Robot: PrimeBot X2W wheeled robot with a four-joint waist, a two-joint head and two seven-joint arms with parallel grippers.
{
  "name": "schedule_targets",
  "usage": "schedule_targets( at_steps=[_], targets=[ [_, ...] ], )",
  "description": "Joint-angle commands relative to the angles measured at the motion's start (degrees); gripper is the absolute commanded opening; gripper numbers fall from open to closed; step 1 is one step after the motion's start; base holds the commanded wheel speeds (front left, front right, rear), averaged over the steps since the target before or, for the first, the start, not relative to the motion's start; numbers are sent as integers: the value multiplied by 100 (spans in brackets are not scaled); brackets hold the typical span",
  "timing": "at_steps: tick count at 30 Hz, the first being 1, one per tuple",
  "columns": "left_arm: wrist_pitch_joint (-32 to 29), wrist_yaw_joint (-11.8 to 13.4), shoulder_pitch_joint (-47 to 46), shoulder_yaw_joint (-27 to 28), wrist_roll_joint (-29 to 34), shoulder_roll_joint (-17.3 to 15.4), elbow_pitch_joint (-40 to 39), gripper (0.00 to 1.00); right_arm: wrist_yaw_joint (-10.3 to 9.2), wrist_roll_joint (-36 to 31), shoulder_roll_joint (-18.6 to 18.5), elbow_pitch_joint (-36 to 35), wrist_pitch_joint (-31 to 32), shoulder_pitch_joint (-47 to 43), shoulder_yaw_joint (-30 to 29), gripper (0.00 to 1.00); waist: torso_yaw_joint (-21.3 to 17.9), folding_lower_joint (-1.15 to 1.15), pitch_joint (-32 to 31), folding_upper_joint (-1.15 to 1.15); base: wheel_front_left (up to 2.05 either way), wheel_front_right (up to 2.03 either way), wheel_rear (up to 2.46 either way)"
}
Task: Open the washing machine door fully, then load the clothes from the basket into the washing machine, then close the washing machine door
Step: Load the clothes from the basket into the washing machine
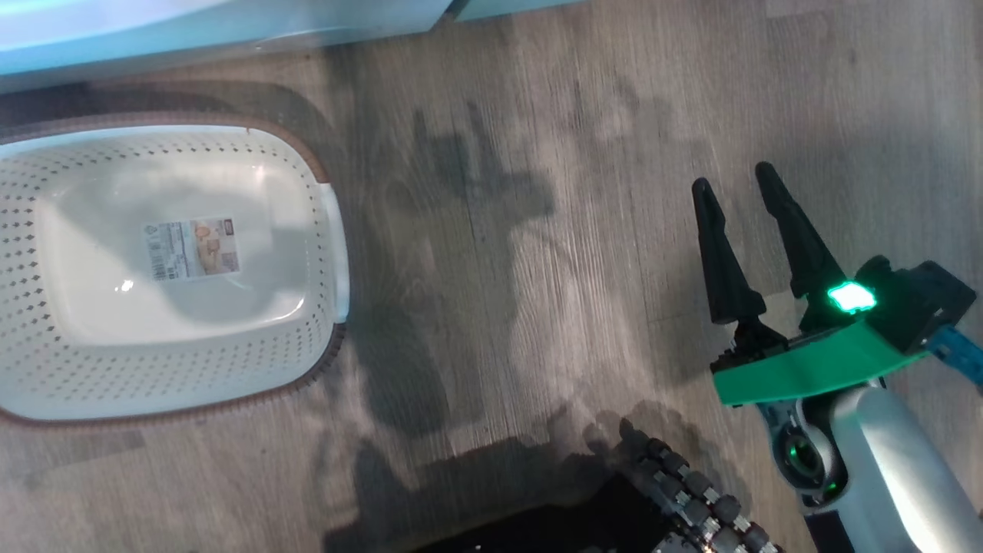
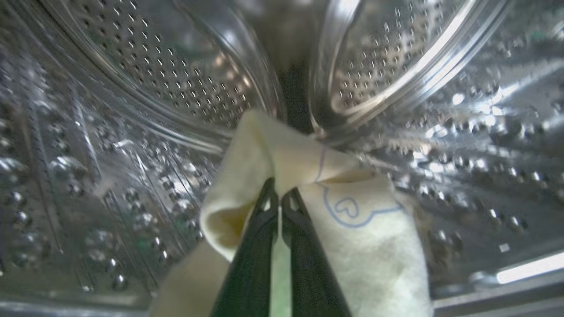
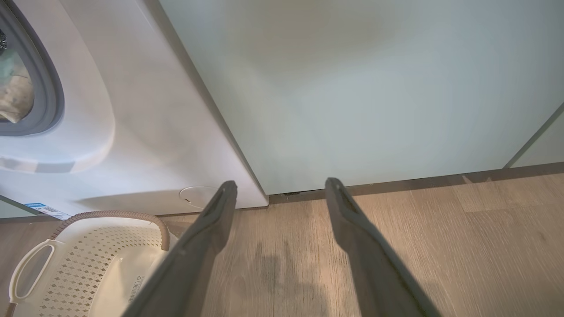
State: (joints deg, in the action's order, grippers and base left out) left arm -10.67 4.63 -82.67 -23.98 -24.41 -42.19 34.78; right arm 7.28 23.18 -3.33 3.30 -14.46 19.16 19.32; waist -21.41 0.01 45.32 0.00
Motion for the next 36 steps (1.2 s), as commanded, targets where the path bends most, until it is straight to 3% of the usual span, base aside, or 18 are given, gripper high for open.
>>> schedule_targets(
  at_steps=[1,6,11,14,23,24,25,36],
  targets=[
    [138,2,-251,159,73,-319,-92,0,21,27,-22,-140,-52,-70,107,100,-36,-1,40,0,0,0,0],
    [737,-57,-744,56,345,-297,75,0,21,42,-26,-150,-52,-72,144,100,-86,-1,152,0,0,0,0],
    [1792,-36,-1233,53,555,-201,320,0,21,68,-20,-168,-53,-20,197,100,-102,-1,314,0,0,0,0],
    [2208,-160,-1277,-4,596,-160,485,0,21,74,-17,-179,-53,-5,208,100,-86,-1,367,0,0,0,0],
    [2025,-410,-1272,-7,277,71,1316,0,21,105,-38,-110,-53,87,235,100,-7,-1,449,0,0,0,0],
    [1936,-414,-1281,7,225,104,1405,44,21,106,-41,-105,-53,97,233,100,1,-1,444,0,0,0,0],
    [1855,-429,-1296,16,178,139,1475,100,21,106,-45,-98,-53,102,232,100,10,-1,441,0,0,0,0],
    [1780,-482,-1443,-98,128,334,1714,100,21,105,-86,-7,-53,94,172,100,150,-1,338,0,0,0,0]
  ],
)
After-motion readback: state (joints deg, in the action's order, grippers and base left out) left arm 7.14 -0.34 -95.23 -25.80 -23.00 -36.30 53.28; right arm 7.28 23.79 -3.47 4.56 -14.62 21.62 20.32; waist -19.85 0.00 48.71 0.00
